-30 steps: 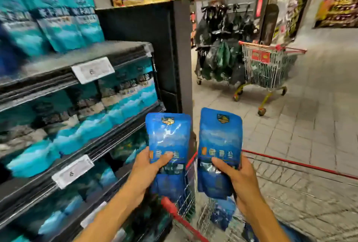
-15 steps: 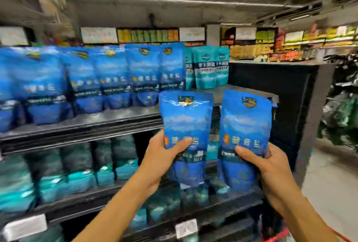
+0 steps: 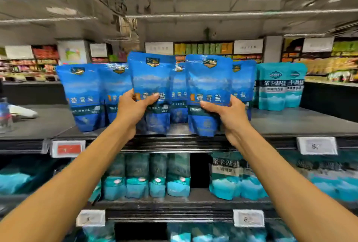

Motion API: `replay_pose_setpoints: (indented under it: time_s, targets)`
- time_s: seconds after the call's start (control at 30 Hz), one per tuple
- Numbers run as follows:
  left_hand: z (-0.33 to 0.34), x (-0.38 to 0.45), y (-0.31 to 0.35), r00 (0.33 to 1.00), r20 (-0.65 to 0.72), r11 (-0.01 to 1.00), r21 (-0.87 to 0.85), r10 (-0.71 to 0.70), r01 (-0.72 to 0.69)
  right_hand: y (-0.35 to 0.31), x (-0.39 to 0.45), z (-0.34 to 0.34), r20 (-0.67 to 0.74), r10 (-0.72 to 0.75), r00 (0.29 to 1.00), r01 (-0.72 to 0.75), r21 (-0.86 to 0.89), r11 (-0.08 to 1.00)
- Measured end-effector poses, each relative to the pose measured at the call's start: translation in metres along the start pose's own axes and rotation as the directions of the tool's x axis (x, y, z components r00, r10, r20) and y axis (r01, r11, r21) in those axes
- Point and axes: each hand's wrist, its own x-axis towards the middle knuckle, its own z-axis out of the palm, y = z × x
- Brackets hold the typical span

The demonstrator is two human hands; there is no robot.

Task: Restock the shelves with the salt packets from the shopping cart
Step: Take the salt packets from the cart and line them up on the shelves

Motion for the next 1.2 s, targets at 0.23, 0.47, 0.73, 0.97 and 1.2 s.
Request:
replay_pose_setpoints:
  time_s: [0.23, 0.47, 0.73, 0.97, 1.2]
  targets:
    - [-0.006, 0.023, -0.025, 0.999, -0.016, 0.998, 0.048, -0.032, 0.032, 0.042, 0.040, 0.051, 0.008, 0.008, 1.000, -0.007, -0.157, 0.988]
    - [-0.032, 0.026, -0.031, 0.982, 0.184, 0.695, 0.701, 0.041, -0.161, 0.036, 0.037, 0.026, 0.166, 0.035, 0.986, 0.085, -0.659, 0.748]
    - [-0.030, 0.028, -0.022, 0.971, 0.180, 0.166, 0.965, 0.159, -0.206, 0.044, 0.038, 0.037, 0.124, -0.007, 0.992, 0.099, -0.754, 0.649]
    - [-0.025, 0.041, -0.020, 0.953, 0.240, -0.139, 0.966, 0.186, -0.217, 0.049, 0.040, 0.051, 0.103, -0.084, 0.991, 0.133, -0.789, 0.600]
    - [-0.031, 0.033, -0.018, 0.928, 0.247, -0.229, 0.956, 0.279, -0.185, 0.049, 0.038, 0.051, 0.071, -0.066, 0.995, 0.095, -0.839, 0.536]
